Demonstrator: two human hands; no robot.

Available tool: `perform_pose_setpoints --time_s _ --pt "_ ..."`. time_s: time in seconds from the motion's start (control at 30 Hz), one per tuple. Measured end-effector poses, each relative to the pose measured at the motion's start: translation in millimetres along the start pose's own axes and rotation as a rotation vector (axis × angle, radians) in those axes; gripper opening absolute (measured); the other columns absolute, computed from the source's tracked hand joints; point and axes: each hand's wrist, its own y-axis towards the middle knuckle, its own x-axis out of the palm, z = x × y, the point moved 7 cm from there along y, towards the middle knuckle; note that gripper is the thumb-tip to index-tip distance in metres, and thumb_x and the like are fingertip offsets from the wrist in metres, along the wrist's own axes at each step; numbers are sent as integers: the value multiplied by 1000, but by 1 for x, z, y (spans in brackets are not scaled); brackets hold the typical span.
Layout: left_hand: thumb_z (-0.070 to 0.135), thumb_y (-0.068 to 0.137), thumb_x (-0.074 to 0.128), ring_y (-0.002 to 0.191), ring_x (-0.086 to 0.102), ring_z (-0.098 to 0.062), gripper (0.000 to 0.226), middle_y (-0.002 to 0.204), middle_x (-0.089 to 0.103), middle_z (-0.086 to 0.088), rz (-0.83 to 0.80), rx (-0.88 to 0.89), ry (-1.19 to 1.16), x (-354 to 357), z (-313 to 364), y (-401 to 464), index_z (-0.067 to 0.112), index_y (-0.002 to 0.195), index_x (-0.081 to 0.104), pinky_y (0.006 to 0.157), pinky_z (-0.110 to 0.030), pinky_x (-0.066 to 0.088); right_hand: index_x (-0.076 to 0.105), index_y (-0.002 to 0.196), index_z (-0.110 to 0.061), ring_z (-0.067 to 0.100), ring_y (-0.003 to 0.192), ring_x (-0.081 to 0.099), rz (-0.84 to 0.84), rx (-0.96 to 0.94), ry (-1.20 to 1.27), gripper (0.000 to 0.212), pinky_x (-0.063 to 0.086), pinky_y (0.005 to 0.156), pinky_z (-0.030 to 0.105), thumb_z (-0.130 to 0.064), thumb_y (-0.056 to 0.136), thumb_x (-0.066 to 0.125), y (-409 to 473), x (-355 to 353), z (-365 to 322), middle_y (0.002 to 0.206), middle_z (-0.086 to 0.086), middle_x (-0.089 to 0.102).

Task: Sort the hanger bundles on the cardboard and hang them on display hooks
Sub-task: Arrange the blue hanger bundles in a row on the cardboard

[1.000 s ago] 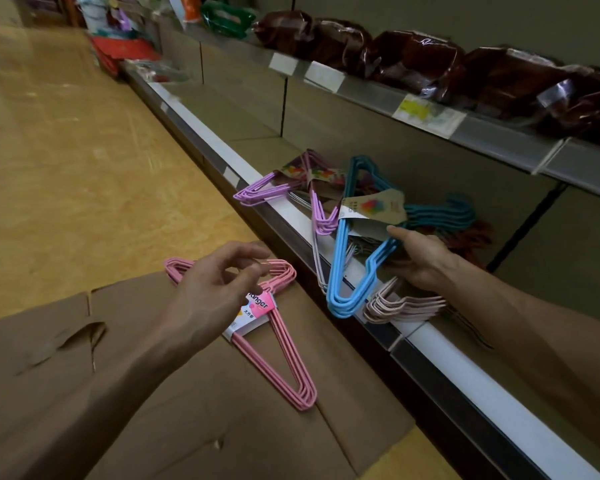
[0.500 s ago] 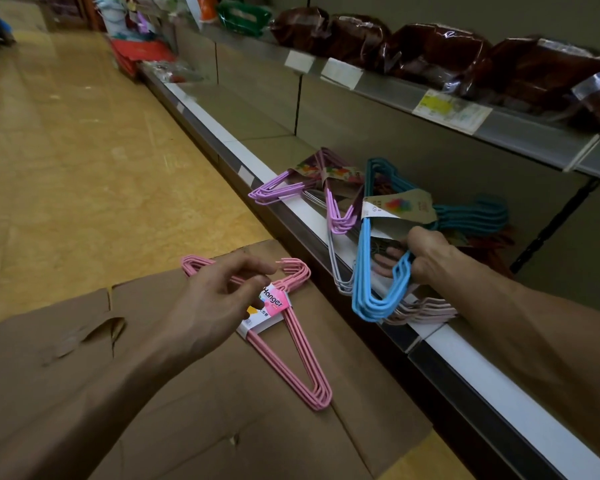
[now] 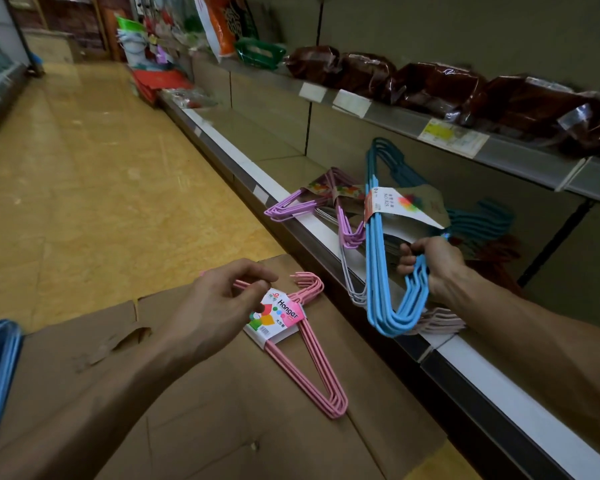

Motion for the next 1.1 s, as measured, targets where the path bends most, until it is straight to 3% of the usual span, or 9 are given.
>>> perform_pose_setpoints --time_s 0.33,0.5,0.7,0.8,0.9,1.0,1.1 --pt "22 101 51 86 68 -11 18 106 65 5 165 -133 -46 -58 -17 -13 24 112 65 68 -24 56 36 68 -15 10 35 25 -264 34 -166 29 23 32 21 2 91 35 -36 52 42 59 2 33" --pt "26 102 50 91 69 -21 27 109 66 -2 258 -252 -157 -93 -38 -21 15 124 59 78 -36 58 34 67 -16 9 33 23 -448 145 -241 30 21 31 19 -1 92 35 -69 94 74 56 0 31" --pt "38 100 53 98 68 -30 47 120 60 -13 438 -363 -497 -125 -65 -29 6 135 48 83 -42 57 35 67 -17 11 39 22 -669 213 -433 29 20 36 20 0 90 35 -117 134 116 57 0 31" --pt "38 101 52 102 66 -34 44 125 57 -19 525 -384 -678 -140 -75 -34 10 134 48 93 -50 55 35 65 -16 11 41 21 -766 241 -518 30 19 39 20 1 89 36 -141 151 135 56 0 32" --pt "34 100 54 99 68 -38 43 121 59 -19 637 -403 -714 -158 -90 -46 10 134 46 82 -50 58 37 64 -16 11 40 20 -842 293 -538 30 19 40 18 2 88 37 -162 165 157 56 -1 30" --pt "20 97 58 81 69 -33 54 94 56 -11 723 -411 -694 -176 -105 -60 10 144 34 64 -41 56 38 70 -17 11 40 22 -918 345 -513 27 23 37 18 2 89 41 -181 177 177 58 -1 29" --pt "8 94 54 78 66 -29 62 94 54 -11 777 -427 -627 -192 -117 -70 17 149 28 62 -38 54 42 71 -16 11 41 28 -977 354 -490 28 24 38 20 -2 92 55 -196 187 186 59 0 33"
